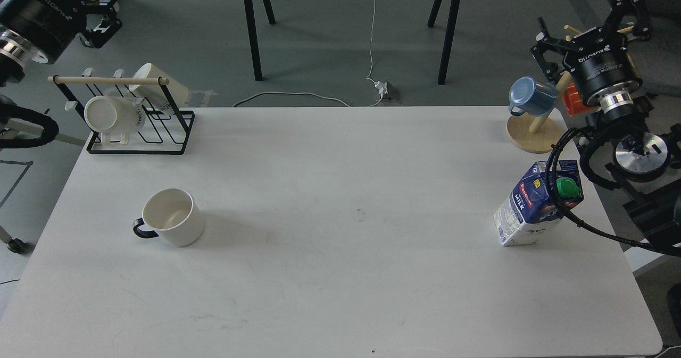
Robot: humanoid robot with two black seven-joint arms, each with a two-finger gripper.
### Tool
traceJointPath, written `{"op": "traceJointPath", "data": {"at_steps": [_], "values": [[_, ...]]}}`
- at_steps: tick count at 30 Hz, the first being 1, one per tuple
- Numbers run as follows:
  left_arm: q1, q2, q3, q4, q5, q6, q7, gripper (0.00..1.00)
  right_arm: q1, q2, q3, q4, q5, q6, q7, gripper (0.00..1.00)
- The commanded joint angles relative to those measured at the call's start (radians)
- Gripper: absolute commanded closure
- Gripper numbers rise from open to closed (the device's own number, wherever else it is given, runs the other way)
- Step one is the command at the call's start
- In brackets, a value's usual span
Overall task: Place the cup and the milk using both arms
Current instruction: 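Move the left gripper down from the dish rack toward the white mug, then grasp the white mug rim with the left gripper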
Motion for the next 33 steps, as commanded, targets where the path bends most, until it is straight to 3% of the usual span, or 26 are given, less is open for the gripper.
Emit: {"op": "traceJointPath", "data": {"at_steps": [1,3,5,8,15,21,30,33], "values": [[0.047,0.117,0.011,-0.126,0.269,0.001,-0.089,0.11,-0.003,-0.002,0.002,0.008,0.000,0.000,0.001,0.00],[0.073,0.157,0.014,-0.174,0.462,0.001,-0.170,0.12,-0.008,-0.008,0.008,0.021,0.000,0.000,0.001,0.00],[0.101,0.169,0.011,-0.203,0.651,0.001,-0.196,0.13,-0.014,-0.011,0.014,0.025,0.000,0.000,0.001,0.00],[0.152,0.168,0.013,-0.208,0.880,0.001,-0.201,0.14,-0.018,-0.016,0.016,0.025,0.000,0.000,0.001,0.00],[0.227,0.156,0.053,-0.208,1.229,0.129,-0.216,0.24,-0.025,-0.036,0.030,0.033,0.000,0.000,0.001,0.00],[0.227,0.117,0.212,-0.170,1.408,0.325,-0.216,0.26,-0.023,-0.044,0.033,0.041,0.000,0.000,0.001,0.00],[0.227,0.036,0.356,-0.001,1.670,0.531,-0.216,0.38,-0.025,-0.042,0.034,0.041,0.000,0.000,0.003,0.00],[0.227,-0.002,0.377,0.057,1.710,0.560,-0.216,0.41,-0.025,-0.042,0.034,0.045,-0.001,0.000,0.003,0.00]]}}
